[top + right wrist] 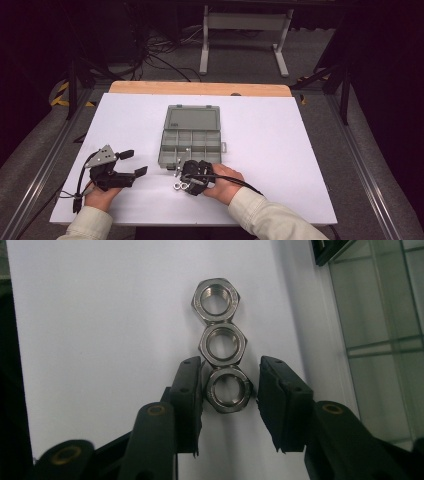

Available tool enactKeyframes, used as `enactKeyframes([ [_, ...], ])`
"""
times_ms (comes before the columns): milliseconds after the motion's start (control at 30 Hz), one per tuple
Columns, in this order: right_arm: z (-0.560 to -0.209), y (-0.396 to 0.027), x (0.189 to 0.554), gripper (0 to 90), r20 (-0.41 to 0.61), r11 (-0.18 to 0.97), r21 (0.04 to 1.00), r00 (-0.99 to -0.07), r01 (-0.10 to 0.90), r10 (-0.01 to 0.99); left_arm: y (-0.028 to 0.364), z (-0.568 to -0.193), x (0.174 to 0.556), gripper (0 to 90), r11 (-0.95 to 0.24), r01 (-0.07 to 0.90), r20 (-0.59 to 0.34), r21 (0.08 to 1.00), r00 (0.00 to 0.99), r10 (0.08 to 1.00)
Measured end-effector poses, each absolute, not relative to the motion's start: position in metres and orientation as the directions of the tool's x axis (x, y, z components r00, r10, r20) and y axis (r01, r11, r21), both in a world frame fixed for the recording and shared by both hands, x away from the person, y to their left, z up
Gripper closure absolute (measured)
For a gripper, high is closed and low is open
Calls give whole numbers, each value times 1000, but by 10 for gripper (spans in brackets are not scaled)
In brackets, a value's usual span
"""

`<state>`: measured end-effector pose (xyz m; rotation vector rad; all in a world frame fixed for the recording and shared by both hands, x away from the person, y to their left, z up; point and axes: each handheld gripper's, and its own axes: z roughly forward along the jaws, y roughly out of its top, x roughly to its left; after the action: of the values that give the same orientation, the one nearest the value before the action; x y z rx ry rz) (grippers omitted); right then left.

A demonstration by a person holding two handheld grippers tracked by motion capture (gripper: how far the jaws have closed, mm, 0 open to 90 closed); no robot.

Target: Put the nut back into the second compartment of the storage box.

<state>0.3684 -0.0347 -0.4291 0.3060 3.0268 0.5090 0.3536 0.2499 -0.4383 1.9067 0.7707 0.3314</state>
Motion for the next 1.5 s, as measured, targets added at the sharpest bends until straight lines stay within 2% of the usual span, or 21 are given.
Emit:
enactKeyframes([
  [133,-429,-34,368,669,-18,928,327,-981,178,194,250,-438,353,179,-286,366,-104,886,756,646],
  [633,-425,-35,367,698,-29,933,309,-979,185,204,250,-438,353,179,-284,365,-106,887,758,644],
  [1133,-392,-40,374,699,-38,919,349,-977,185,211,251,-438,353,179,-286,362,-103,887,760,641],
  [1500,-363,-43,396,698,-46,892,400,-968,210,248,250,-439,353,180,-285,365,-108,887,762,639],
])
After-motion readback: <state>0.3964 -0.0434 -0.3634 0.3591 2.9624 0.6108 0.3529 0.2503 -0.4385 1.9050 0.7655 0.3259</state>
